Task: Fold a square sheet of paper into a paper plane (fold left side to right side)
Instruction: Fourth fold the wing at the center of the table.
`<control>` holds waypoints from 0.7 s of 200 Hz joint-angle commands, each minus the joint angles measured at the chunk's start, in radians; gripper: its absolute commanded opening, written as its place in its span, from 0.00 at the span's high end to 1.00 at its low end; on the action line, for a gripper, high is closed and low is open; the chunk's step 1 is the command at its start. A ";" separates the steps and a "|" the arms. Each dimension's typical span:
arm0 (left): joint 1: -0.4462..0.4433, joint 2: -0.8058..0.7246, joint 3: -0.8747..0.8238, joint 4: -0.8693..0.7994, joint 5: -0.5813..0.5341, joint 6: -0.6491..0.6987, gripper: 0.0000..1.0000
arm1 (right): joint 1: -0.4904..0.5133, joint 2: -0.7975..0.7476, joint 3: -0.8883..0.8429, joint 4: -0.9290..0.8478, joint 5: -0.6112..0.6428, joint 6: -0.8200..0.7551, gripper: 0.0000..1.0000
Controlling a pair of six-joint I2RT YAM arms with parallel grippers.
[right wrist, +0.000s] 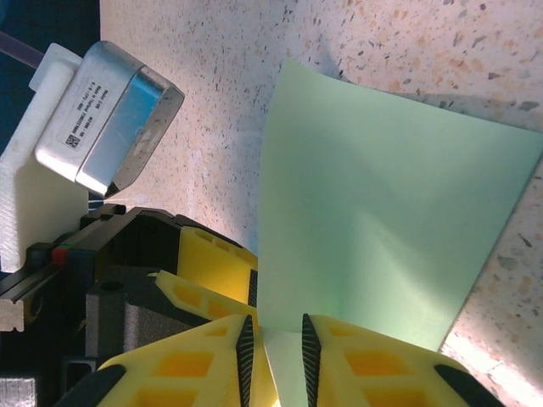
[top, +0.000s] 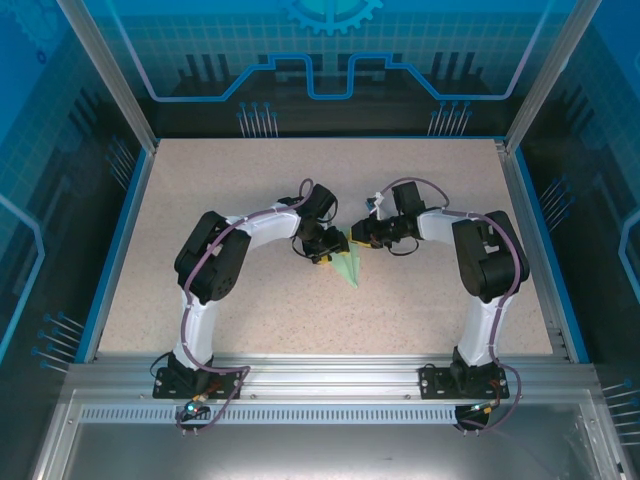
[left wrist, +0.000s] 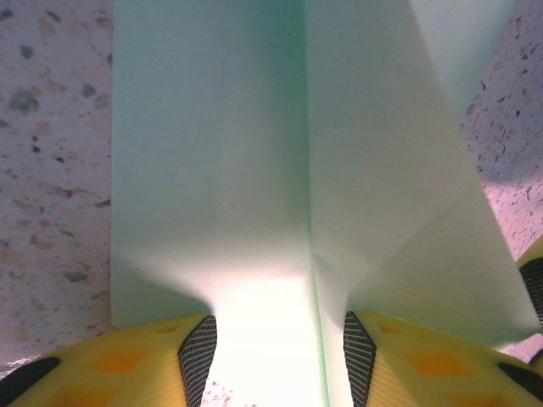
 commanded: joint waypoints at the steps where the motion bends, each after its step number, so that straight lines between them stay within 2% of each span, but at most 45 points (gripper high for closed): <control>1: -0.010 0.064 -0.008 -0.029 -0.029 0.020 0.50 | 0.027 0.027 0.019 -0.043 0.017 -0.024 0.77; 47: -0.010 0.062 -0.009 -0.026 -0.030 0.021 0.50 | 0.029 0.033 0.023 -0.056 0.024 -0.031 0.82; 102: -0.011 0.064 -0.011 -0.027 -0.031 0.021 0.50 | 0.028 0.024 0.023 -0.067 0.039 -0.040 0.94; 140: -0.010 0.063 -0.016 -0.026 -0.033 0.021 0.50 | 0.023 0.016 0.022 -0.090 0.060 -0.059 0.96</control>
